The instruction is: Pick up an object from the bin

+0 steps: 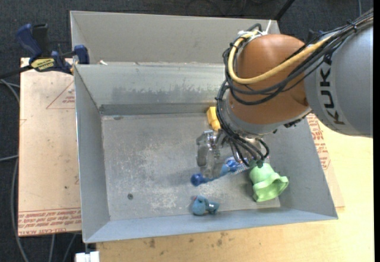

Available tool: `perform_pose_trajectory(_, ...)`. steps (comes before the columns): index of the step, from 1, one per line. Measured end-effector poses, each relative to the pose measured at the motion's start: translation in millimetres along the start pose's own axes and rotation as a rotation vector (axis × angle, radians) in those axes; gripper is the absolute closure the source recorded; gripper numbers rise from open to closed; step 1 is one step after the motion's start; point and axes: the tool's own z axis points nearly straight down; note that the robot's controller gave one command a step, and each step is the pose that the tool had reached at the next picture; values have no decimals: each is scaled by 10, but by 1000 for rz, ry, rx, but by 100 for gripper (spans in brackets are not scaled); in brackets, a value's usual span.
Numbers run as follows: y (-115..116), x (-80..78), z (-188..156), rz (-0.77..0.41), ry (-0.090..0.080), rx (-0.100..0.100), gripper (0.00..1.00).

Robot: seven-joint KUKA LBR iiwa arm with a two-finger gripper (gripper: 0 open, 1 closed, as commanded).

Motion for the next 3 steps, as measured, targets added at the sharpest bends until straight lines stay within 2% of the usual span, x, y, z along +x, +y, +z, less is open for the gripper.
perform_pose_trajectory(1, 67, -107, 719, -413, 11, -2, 100)
perform_pose_trajectory(2, 66, -115, 700, -411, 7, -1, 0)
perform_pose_trajectory(3, -148, -51, 1767, -453, 16, -3, 0)
